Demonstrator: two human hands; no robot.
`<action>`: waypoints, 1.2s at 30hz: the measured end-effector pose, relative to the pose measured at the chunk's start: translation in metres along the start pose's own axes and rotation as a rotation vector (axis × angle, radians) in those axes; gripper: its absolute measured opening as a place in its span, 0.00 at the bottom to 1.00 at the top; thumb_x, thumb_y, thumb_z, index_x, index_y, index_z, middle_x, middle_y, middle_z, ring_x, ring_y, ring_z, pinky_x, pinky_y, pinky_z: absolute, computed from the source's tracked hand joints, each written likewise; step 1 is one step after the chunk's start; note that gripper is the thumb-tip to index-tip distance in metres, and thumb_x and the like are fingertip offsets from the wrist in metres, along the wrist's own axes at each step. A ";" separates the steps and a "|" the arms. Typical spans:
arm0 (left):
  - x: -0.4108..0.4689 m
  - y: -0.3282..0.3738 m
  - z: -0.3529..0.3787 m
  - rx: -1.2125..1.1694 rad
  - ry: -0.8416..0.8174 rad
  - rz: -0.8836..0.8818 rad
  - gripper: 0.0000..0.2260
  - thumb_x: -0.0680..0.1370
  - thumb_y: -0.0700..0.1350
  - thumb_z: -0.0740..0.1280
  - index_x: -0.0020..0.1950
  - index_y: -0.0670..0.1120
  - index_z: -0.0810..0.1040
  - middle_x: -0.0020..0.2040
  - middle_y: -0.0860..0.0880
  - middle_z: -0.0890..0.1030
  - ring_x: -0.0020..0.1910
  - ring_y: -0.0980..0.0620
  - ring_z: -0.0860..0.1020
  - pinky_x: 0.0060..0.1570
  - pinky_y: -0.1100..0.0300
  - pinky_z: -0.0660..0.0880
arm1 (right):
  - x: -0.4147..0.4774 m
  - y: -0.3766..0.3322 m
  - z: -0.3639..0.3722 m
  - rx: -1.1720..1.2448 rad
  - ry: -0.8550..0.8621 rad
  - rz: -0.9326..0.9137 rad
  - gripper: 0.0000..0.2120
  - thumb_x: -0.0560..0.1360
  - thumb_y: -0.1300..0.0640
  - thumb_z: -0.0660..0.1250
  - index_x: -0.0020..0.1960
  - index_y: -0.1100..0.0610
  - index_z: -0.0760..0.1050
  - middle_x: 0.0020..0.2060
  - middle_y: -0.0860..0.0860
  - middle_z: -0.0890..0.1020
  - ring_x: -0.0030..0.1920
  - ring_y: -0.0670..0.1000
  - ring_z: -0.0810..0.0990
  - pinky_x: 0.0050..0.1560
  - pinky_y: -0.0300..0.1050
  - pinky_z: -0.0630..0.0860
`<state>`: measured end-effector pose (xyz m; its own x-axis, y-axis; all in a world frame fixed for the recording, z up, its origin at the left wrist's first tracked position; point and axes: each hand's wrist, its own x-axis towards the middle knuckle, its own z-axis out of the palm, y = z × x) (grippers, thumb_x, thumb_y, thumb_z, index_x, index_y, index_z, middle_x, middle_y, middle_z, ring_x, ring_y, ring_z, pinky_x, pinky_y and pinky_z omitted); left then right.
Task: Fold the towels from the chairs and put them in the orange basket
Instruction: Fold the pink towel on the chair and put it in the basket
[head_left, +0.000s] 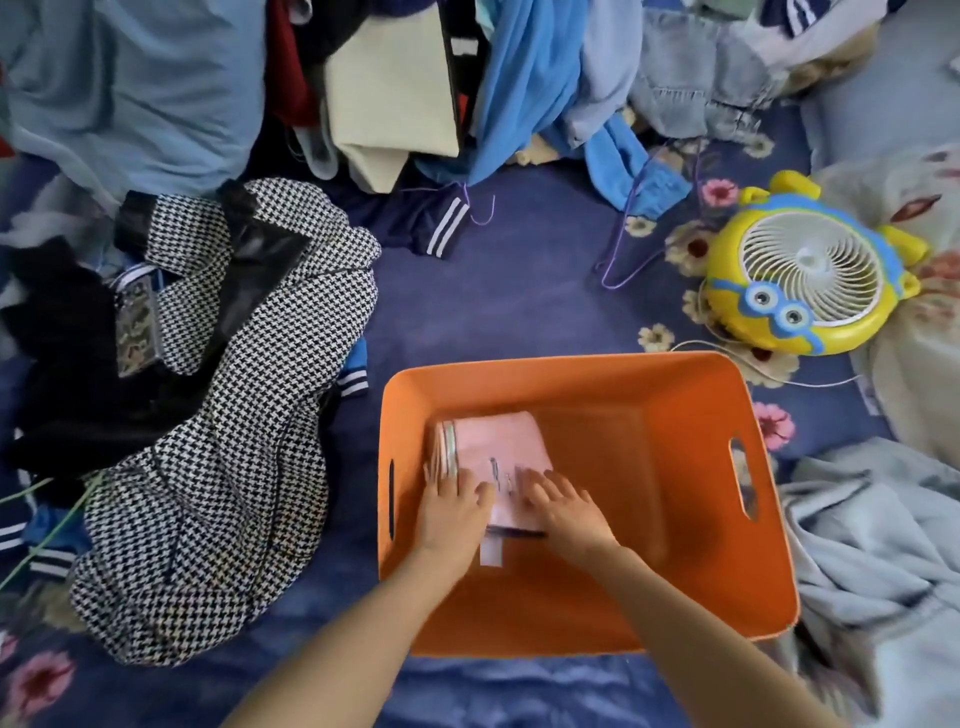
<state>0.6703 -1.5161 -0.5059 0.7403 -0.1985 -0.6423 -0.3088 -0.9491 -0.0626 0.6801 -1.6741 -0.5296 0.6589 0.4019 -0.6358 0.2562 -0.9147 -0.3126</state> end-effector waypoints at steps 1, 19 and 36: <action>0.005 0.001 0.012 0.020 -0.084 0.003 0.22 0.76 0.37 0.60 0.70 0.42 0.61 0.70 0.39 0.63 0.67 0.39 0.65 0.64 0.47 0.63 | 0.008 -0.001 0.008 -0.056 -0.117 -0.041 0.33 0.76 0.67 0.59 0.76 0.53 0.49 0.76 0.49 0.48 0.76 0.55 0.45 0.72 0.55 0.56; 0.026 0.012 0.064 0.212 -0.377 0.018 0.24 0.80 0.46 0.57 0.75 0.42 0.58 0.75 0.37 0.54 0.73 0.37 0.54 0.69 0.44 0.58 | 0.038 -0.004 0.040 -0.102 -0.312 -0.112 0.34 0.75 0.66 0.57 0.76 0.46 0.49 0.76 0.50 0.42 0.76 0.54 0.38 0.74 0.55 0.50; -0.068 -0.003 -0.020 -0.005 0.012 0.098 0.17 0.77 0.43 0.58 0.66 0.42 0.69 0.66 0.42 0.67 0.67 0.43 0.63 0.64 0.50 0.61 | -0.082 -0.026 -0.025 -0.036 -0.012 0.122 0.25 0.77 0.58 0.55 0.74 0.50 0.59 0.76 0.47 0.51 0.76 0.52 0.48 0.73 0.54 0.54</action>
<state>0.6329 -1.5046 -0.4470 0.7138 -0.2935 -0.6359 -0.3776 -0.9260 0.0036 0.6372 -1.6847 -0.4519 0.6784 0.2882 -0.6758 0.2003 -0.9575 -0.2074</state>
